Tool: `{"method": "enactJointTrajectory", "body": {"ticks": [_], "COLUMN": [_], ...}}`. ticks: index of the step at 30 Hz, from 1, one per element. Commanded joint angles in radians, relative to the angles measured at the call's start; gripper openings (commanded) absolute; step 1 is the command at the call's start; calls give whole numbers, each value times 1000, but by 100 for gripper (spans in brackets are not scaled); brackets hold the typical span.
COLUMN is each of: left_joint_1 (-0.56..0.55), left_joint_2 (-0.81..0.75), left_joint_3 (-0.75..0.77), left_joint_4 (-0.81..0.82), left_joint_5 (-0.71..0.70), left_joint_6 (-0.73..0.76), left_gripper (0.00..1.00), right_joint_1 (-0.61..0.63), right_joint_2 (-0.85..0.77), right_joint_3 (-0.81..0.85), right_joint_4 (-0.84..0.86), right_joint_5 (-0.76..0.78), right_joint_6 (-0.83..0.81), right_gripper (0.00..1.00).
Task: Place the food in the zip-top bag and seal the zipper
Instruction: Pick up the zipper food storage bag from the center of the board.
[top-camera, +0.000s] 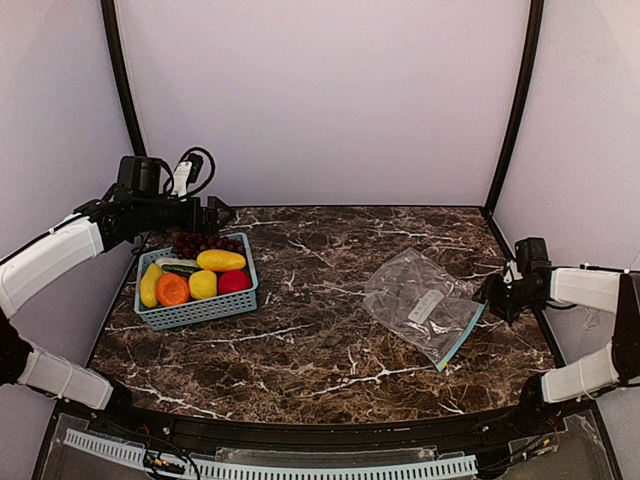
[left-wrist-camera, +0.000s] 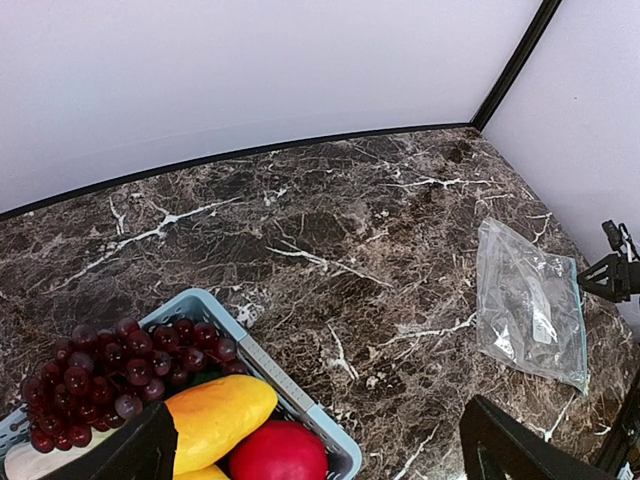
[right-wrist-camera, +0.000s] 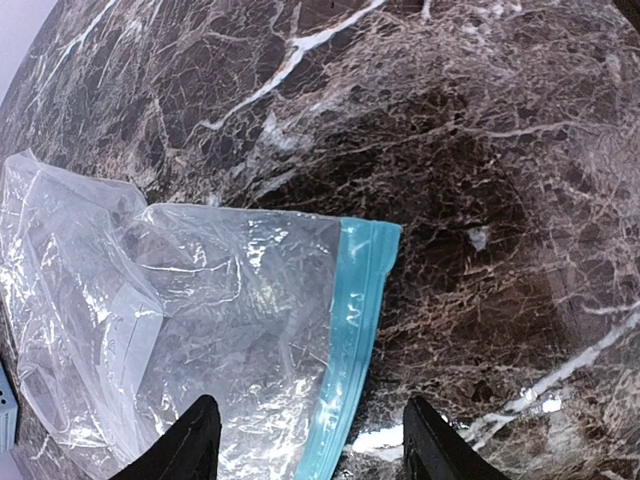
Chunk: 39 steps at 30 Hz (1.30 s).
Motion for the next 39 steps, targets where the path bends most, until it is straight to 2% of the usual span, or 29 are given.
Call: {"method": "enactJointTrajectory", "body": {"ticks": [1, 16, 23, 27, 31, 39], "left_joint_1": [0, 0, 0, 0, 0, -1], "left_joint_2": [-25, -15, -10, -10, -7, -3], "left_joint_3": [-17, -18, -18, -18, -18, -24], "left_joint_4": [8, 6, 6, 6, 6, 29], "left_joint_5": [-12, -14, -13, -15, -15, 51], "left_joint_6": [0, 3, 2, 3, 4, 13], "left_gripper": [100, 100, 100, 100, 100, 100], "right_joint_1": [-15, -27, -28, -28, -27, 16], "right_joint_2": [22, 85, 118, 119, 81, -181], "right_joint_3": [-20, -45, -53, -56, -53, 18], "right_joint_4": [81, 170, 196, 201, 187, 100], "right_joint_5": [-42, -78, -87, -98, -118, -184], "right_joint_6": [-2, -6, -4, -13, -30, -141], "right_gripper": [57, 37, 31, 20, 1, 0]}}
